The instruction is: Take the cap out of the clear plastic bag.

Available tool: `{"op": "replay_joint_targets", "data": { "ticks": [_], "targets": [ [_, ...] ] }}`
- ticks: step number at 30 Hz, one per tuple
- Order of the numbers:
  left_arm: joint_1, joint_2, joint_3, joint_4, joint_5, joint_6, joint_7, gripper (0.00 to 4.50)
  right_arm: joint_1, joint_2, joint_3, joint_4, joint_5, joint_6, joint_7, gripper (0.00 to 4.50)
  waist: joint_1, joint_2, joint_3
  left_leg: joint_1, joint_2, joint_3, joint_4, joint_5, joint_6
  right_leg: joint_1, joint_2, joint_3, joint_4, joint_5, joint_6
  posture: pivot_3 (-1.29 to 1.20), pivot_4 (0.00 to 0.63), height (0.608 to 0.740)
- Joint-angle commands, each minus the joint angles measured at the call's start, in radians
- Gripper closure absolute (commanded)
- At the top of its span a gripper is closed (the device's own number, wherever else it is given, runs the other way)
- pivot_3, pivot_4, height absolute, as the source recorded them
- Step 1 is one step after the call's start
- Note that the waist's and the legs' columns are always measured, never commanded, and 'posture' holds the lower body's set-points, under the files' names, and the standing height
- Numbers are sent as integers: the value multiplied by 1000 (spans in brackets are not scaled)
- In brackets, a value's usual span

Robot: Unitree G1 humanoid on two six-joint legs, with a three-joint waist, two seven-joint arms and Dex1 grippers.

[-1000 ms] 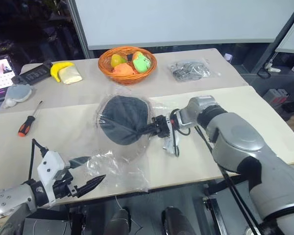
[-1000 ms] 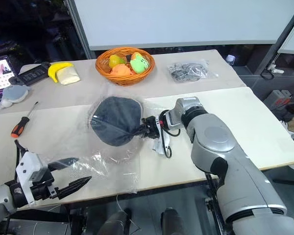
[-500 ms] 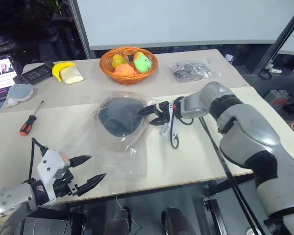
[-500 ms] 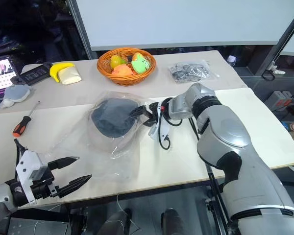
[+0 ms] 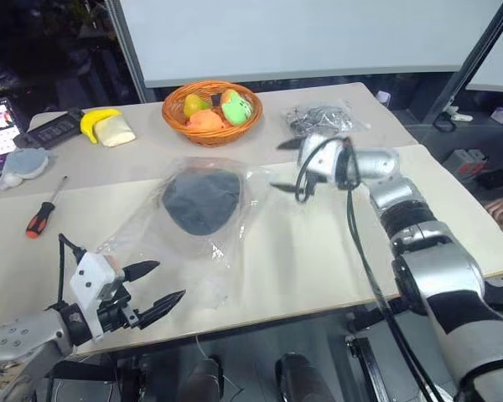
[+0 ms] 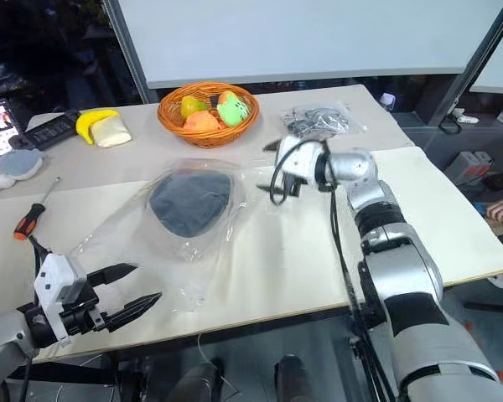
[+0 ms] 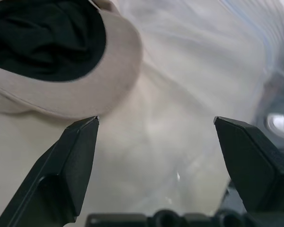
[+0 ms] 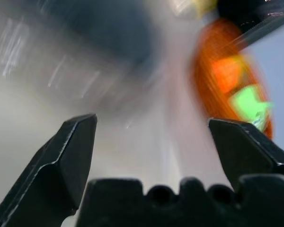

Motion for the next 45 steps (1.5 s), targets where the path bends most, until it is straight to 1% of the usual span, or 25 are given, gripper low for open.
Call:
{"op": "replay_joint_targets", "data": {
  "ticks": [1,2,3,5,9,12,14,15,17,21,25,30,33,38,39,42,44,45],
  "targets": [
    [5,-10,14,-29,-6,3,24,336,139,27,-106,-372,89,370,-183,48,11,0,0,-1,0,0,0,0,0,0,0,0,0,0,0,0,150,740],
    [8,-11,15,-30,-6,2,26,336,165,32,-113,-441,94,428,-205,48,16,0,0,-1,0,0,0,0,0,-1,0,0,0,0,0,0,150,740],
    [11,-13,14,-34,-7,3,28,336,196,39,-128,-538,131,523,-220,48,19,1,1,-2,0,0,1,0,-1,-1,0,0,0,0,0,0,150,740],
    [15,-14,13,-39,-8,2,30,336,233,46,-145,-662,177,652,-239,48,23,3,2,-3,0,0,2,0,-1,-2,0,0,0,0,0,0,150,740],
    [21,-9,34,-47,-29,12,29,336,322,-74,-153,-970,406,878,-40,48,34,4,3,-5,0,1,5,-1,-1,-2,0,0,-2,0,0,0,150,740],
    [30,-12,40,-46,-33,15,29,336,360,-138,-156,-1125,575,1030,37,48,37,4,3,-5,1,1,6,-4,-1,-1,0,-1,-4,0,1,0,150,740],
    [37,-14,41,-44,-34,16,32,336,373,-157,-152,-1183,640,1089,50,48,37,4,3,-5,3,2,7,-4,-1,0,1,-2,-7,0,1,0,150,740],
    [43,-17,41,-45,-35,16,35,336,390,-166,-129,-1226,658,1106,61,48,36,4,3,-5,3,2,7,-4,-1,0,1,-2,-7,0,1,0,150,740],
    [53,-25,43,-48,-40,19,44,336,421,-162,-44,-1295,623,1109,32,48,34,4,3,-5,4,3,7,-4,-2,0,1,-1,-8,0,1,0,150,740],
    [63,-29,41,-48,-38,18,50,336,446,-100,87,-1342,532,1109,-89,48,34,4,3,-5,6,4,7,-5,-2,-1,4,-1,-8,-2,4,0,150,740],
    [46,-20,33,-46,-46,28,63,336,460,-72,133,-1381,519,1147,-157,48,45,3,3,-7,6,4,8,-5,-3,-1,3,-1,-10,0,2,0,150,740],
    [-8,-20,16,-22,-58,58,90,336,448,-52,108,-1403,612,1268,-189,48,56,3,2,-9,6,4,8,-5,-3,-1,3,-1,-15,2,4,0,150,740],
    [-41,-29,-15,-2,-56,69,99,336,408,-27,120,-1388,633,1353,-233,48,56,3,3,-8,6,4,8,-5,-3,-1,4,-1,-15,3,3,0,150,740],
    [-63,-33,-38,11,-49,76,104,336,363,53,104,-1390,681,1513,-338,48,54,3,2,-9,7,4,7,-6,-4,-2,7,0,-15,3,2,0,150,740],
    [-82,-30,-47,22,-48,81,108,336,352,59,98,-1377,684,1527,-343,48,54,3,2,-9,8,4,7,-6,-4,-2,8,0,-15,4,1,0,150,740],
    [-136,-13,-79,54,-45,91,96,336,300,112,43,-1337,760,1638,-359,48,57,3,2,-9,8,3,8,-6,-4,-2,9,0,-15,5,0,0,150,740],
    [-172,4,-99,75,-43,96,81,336,261,121,23,-1331,805,1690,-348,48,58,3,2,-9,8,3,8,-5,-4,-2,9,0,-15,5,0,0,150,740],
    [-183,12,-106,87,-39,90,68,336,248,115,33,-1334,805,1706,-352,48,58,3,2,-9,8,3,8,-5,-4,-2,9,0,-15,5,0,0,150,740]
  ]
}}
